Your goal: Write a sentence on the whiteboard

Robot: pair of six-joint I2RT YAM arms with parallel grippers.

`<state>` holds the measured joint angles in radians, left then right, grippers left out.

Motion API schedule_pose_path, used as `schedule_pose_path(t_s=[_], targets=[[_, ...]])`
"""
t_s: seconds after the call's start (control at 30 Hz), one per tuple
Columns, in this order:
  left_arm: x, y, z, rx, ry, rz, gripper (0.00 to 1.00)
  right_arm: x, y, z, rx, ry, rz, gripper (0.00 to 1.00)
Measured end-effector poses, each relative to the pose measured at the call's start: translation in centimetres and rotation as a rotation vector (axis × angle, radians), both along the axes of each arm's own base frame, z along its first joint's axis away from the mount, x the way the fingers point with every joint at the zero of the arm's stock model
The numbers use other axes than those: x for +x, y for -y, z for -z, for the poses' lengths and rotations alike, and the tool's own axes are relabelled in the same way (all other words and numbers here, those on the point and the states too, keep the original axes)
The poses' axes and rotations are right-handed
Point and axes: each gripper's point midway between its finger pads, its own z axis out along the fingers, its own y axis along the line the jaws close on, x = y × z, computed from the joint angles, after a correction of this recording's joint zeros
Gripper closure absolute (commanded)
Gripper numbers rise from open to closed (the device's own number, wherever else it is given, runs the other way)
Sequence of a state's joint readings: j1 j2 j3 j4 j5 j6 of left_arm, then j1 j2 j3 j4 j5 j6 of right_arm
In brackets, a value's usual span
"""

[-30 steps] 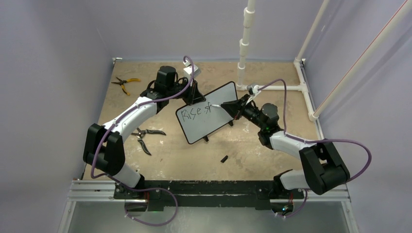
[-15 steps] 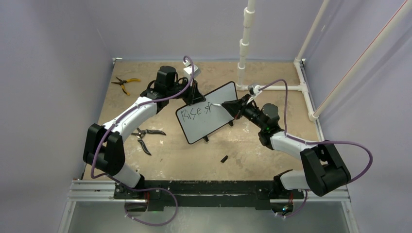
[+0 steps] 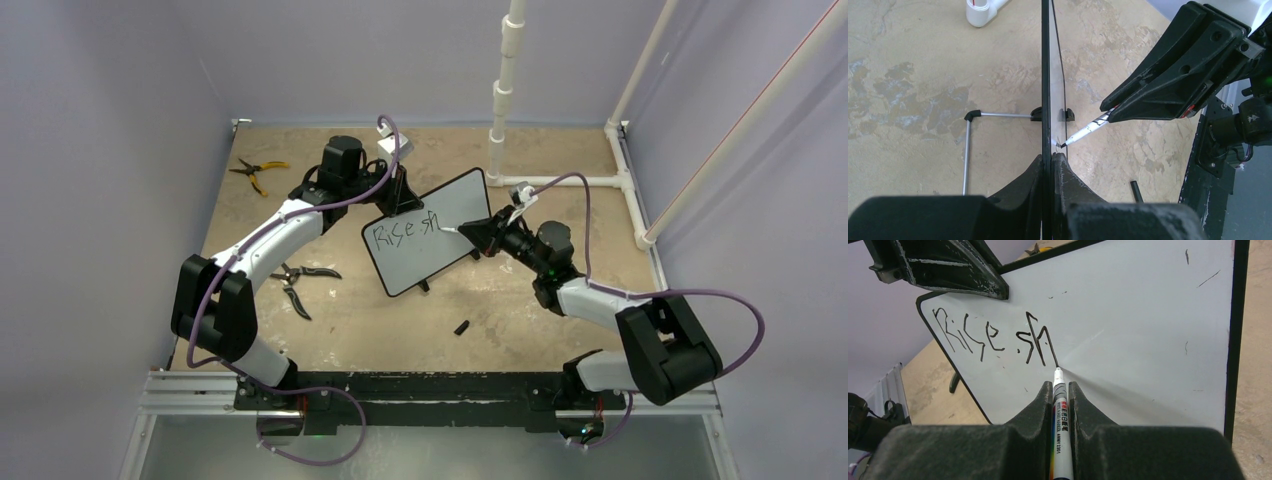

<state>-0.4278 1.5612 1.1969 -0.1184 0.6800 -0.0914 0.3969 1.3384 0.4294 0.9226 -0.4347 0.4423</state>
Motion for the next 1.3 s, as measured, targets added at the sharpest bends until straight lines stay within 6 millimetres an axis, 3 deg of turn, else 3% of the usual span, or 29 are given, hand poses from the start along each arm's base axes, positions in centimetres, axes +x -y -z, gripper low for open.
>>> schedule_pose_path(t_s=[0.3, 0.7, 0.97, 1.3], targets=[[-0.1, 0.0, 0.0, 0.001, 0.003, 0.002, 1.00, -0.2, 0.4, 0.0, -0.010, 0.000, 0.014, 1.00], [-0.1, 0.0, 0.0, 0.000, 0.002, 0.003, 1.00, -0.8, 0.7, -2.8, 0.011, 0.065, 0.016, 1.00], [-0.1, 0.0, 0.0, -0.001, 0.004, 0.002, 1.00, 0.3, 1.5, -3.5, 0.013, 0.076, 0.019, 1.00], [-0.1, 0.0, 0.0, -0.001, 0.004, 0.003, 1.00, 0.8, 1.0, -3.3, 0.012, 0.073, -0.004, 1.00]])
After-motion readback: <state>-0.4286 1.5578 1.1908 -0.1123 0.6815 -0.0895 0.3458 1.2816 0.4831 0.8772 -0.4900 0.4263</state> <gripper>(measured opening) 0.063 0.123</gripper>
